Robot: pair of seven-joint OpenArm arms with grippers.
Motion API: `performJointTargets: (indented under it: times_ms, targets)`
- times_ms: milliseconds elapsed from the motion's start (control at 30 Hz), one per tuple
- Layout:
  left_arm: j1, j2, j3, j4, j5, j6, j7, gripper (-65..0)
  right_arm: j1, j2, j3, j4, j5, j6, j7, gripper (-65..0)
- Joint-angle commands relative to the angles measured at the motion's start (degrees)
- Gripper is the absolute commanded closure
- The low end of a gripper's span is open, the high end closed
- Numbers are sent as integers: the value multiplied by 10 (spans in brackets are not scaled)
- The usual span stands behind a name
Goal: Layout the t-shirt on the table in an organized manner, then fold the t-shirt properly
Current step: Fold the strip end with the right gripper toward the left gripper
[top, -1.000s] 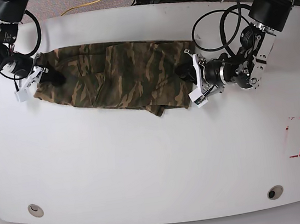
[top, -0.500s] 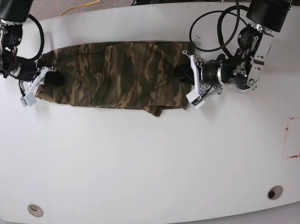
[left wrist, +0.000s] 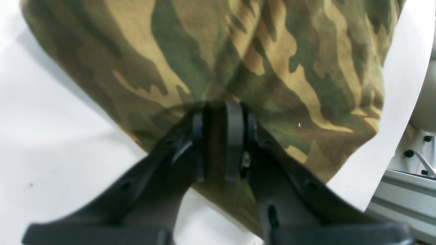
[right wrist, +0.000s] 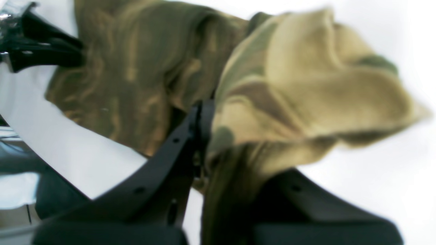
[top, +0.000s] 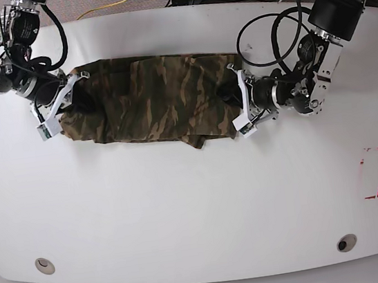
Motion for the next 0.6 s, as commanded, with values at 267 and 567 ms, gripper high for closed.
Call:
performJointTargets:
  times_ms: [267, 567]
  targets:
    - [7, 2, 5, -8, 55, 20, 54, -74, 30, -45, -22, 62, 84, -41, -71, 0]
    - [7, 17, 4, -8, 55, 20, 54, -74, 65, -81, -83, 62, 91, -71, -75, 0]
